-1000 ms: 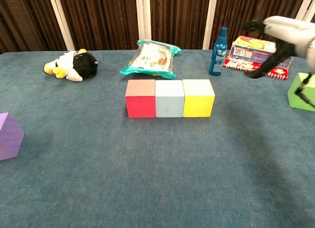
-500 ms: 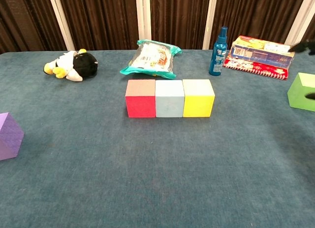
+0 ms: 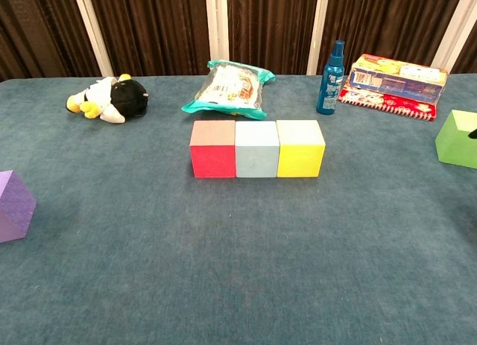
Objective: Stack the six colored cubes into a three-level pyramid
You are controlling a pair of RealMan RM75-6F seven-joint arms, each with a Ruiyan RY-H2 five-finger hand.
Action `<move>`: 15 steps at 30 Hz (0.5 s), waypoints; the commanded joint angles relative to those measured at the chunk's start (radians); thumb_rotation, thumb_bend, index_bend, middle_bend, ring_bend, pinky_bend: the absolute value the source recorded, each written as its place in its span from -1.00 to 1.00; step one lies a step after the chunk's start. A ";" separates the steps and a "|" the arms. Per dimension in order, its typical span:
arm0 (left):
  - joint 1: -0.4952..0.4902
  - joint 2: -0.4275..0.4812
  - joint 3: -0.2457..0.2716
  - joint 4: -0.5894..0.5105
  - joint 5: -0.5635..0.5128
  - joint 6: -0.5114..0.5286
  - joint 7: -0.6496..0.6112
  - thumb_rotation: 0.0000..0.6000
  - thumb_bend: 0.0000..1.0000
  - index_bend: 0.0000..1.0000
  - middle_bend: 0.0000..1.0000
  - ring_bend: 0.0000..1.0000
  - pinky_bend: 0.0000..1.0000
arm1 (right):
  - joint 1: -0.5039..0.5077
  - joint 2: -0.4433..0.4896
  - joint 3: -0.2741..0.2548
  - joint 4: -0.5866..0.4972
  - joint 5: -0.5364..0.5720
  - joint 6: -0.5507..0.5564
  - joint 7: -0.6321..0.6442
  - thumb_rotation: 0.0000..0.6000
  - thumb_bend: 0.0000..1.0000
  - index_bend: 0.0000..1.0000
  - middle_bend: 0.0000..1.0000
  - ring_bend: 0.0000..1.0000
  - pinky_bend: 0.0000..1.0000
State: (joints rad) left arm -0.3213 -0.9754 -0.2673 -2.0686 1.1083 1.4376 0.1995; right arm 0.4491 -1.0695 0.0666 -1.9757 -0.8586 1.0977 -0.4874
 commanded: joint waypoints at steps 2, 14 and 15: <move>0.001 0.002 0.001 -0.002 0.004 0.000 -0.002 1.00 -0.75 -1.00 -0.96 -1.00 -0.92 | -0.006 0.026 -0.026 0.022 -0.007 -0.010 -0.006 1.00 -0.38 -1.00 -1.00 -1.00 -1.00; 0.003 0.003 0.001 -0.008 0.008 0.003 0.000 1.00 -0.75 -1.00 -0.96 -1.00 -0.92 | -0.019 0.064 -0.079 0.063 -0.015 -0.061 0.016 1.00 -0.39 -1.00 -1.00 -1.00 -1.00; 0.004 0.004 0.001 -0.009 0.009 0.004 0.000 1.00 -0.75 -1.00 -0.96 -1.00 -0.92 | -0.019 0.058 -0.081 0.076 -0.014 -0.064 0.019 1.00 -0.39 -1.00 -1.00 -1.00 -1.00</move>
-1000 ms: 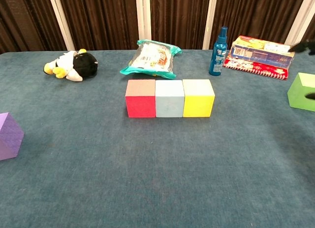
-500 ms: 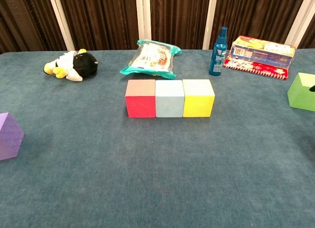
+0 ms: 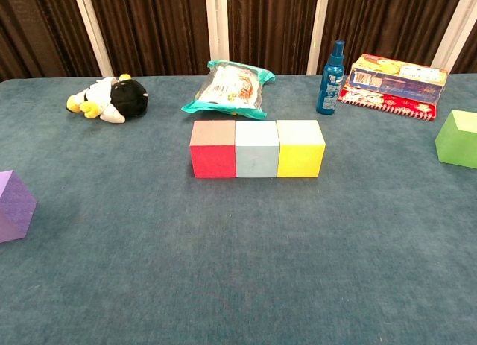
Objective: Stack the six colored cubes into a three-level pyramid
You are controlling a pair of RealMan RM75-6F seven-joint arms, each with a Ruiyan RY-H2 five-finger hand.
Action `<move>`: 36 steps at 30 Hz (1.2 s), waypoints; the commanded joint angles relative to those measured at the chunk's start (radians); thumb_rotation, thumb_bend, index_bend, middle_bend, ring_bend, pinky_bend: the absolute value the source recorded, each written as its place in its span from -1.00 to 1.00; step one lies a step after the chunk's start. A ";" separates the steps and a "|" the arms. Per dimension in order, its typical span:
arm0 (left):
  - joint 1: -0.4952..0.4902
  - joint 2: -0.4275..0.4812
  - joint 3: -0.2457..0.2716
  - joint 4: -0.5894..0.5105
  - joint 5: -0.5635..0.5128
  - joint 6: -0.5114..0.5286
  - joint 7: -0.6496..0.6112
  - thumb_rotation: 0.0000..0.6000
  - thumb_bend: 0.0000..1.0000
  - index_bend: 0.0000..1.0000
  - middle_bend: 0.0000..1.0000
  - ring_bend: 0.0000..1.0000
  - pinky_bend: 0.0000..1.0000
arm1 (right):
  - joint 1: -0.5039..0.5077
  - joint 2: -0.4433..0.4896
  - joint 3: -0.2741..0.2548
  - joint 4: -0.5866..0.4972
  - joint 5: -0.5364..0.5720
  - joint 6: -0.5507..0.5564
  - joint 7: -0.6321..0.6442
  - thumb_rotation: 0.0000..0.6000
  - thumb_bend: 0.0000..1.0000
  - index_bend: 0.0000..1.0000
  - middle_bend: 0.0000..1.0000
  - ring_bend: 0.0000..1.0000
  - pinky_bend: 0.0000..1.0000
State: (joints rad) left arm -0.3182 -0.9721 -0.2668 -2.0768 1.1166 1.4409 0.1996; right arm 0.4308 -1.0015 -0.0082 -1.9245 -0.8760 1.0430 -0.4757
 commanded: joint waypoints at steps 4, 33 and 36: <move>0.001 0.001 0.000 -0.003 0.003 0.002 0.001 1.00 -0.76 -1.00 -0.96 -1.00 -0.92 | 0.003 -0.032 -0.008 0.072 0.017 -0.030 0.021 1.00 -0.38 -1.00 -1.00 -1.00 -1.00; 0.001 -0.008 0.002 0.002 0.005 0.003 0.009 1.00 -0.76 -1.00 -0.96 -1.00 -0.92 | -0.001 -0.060 0.064 0.115 -0.091 0.026 0.140 1.00 -0.39 0.09 0.10 0.06 -0.16; 0.002 -0.007 0.001 0.001 0.004 0.005 0.008 1.00 -0.75 -1.00 -0.96 -1.00 -0.92 | 0.016 -0.020 0.097 0.041 -0.084 0.037 0.134 1.00 -0.38 0.09 0.10 0.05 -0.16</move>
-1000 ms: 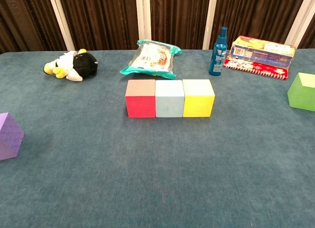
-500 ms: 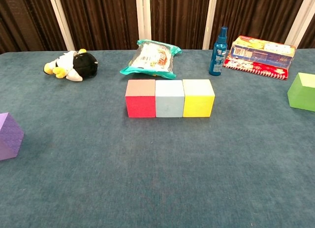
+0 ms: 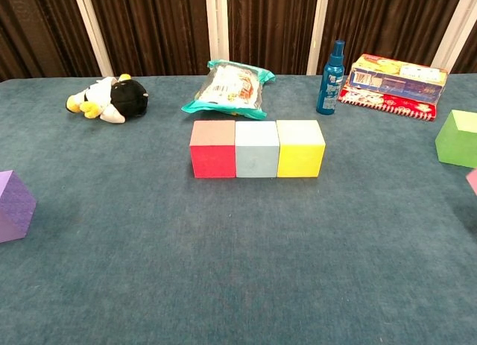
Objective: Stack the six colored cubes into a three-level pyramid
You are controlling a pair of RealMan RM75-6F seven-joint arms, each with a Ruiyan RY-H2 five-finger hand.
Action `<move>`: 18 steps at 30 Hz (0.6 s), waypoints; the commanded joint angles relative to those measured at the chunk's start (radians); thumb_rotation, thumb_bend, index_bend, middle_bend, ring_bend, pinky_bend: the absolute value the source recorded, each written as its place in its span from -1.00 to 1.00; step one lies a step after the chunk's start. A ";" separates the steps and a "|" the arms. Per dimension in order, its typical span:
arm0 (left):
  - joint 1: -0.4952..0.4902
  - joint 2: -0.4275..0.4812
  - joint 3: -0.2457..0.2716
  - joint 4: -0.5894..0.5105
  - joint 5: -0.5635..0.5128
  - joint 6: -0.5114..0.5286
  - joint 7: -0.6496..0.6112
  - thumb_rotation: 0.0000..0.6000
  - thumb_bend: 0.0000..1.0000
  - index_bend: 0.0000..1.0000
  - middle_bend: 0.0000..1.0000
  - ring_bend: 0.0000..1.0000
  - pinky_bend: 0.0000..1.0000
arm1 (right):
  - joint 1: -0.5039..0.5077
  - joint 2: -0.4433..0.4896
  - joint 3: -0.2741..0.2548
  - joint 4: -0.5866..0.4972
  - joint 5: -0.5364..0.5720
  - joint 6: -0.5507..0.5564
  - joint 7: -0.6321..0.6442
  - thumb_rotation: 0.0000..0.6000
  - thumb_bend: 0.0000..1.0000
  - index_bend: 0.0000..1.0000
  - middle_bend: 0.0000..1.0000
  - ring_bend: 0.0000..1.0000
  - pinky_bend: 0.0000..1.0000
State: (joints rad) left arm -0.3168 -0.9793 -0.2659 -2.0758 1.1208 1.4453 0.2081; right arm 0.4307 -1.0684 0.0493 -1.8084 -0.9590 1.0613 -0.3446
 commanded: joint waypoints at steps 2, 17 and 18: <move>0.000 0.002 -0.001 -0.001 -0.001 -0.001 0.000 1.00 -0.75 -1.00 -0.96 -1.00 -0.92 | 0.034 0.073 0.063 -0.122 0.012 0.019 -0.007 1.00 -0.38 0.09 0.10 0.05 -0.16; -0.001 0.004 -0.003 -0.002 -0.015 -0.013 -0.012 1.00 -0.75 -1.00 -0.96 -1.00 -0.92 | 0.367 0.106 0.215 -0.306 0.421 -0.054 -0.285 1.00 -0.38 0.09 0.10 0.06 -0.16; -0.001 0.006 -0.004 -0.001 -0.019 -0.015 -0.015 1.00 -0.75 -1.00 -0.96 -1.00 -0.92 | 0.412 0.088 0.221 -0.302 0.489 -0.048 -0.323 1.00 -0.38 0.09 0.10 0.05 -0.16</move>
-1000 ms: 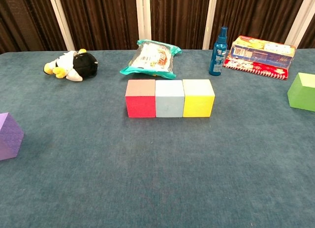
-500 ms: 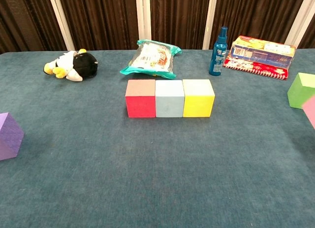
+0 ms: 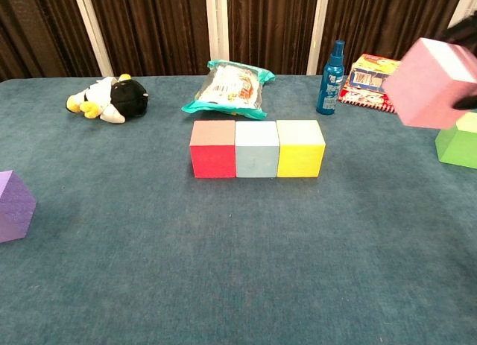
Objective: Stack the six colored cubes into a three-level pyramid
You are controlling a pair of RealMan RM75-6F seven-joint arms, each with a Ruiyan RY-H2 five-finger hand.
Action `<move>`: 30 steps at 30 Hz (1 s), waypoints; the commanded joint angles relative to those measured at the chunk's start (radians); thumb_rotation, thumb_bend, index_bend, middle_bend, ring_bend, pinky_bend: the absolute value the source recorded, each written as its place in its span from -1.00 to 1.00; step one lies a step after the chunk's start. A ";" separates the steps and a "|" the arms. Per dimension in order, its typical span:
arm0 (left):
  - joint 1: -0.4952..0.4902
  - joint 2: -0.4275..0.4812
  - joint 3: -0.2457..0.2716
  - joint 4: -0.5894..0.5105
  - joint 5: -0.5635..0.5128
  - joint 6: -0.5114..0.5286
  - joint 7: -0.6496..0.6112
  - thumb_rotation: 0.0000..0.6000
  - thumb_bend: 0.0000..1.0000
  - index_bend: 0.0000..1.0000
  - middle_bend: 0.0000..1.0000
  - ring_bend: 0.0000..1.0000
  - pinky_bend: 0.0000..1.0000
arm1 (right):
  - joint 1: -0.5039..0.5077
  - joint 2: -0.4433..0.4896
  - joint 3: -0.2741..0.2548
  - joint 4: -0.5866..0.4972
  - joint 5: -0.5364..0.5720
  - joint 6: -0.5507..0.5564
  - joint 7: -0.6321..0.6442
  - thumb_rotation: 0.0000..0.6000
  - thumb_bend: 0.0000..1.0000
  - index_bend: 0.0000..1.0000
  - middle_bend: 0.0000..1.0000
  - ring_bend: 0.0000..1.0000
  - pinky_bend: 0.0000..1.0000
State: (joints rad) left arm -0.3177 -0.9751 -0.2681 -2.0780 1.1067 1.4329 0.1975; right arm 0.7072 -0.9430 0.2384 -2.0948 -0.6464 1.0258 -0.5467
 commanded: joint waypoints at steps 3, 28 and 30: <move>-0.001 0.006 -0.006 0.003 -0.012 -0.009 -0.015 1.00 -0.75 -1.00 -0.96 -1.00 -0.92 | 0.246 -0.099 0.047 0.007 0.351 0.027 -0.203 1.00 -0.38 0.09 0.10 0.05 -0.15; -0.004 0.020 -0.025 0.031 -0.047 -0.031 -0.066 1.00 -0.75 -1.00 -0.96 -1.00 -0.92 | 0.708 -0.497 0.258 0.410 1.077 0.277 -0.463 1.00 -0.38 0.09 0.10 0.05 -0.11; -0.004 0.021 -0.024 0.030 -0.049 -0.034 -0.068 1.00 -0.75 -1.00 -0.96 -1.00 -0.92 | 0.715 -0.511 0.269 0.421 1.082 0.284 -0.474 1.00 -0.38 0.09 0.10 0.05 -0.11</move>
State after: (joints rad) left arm -0.3216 -0.9546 -0.2926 -2.0475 1.0580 1.3992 0.1294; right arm 1.4166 -1.4453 0.5015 -1.6796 0.4305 1.3044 -1.0128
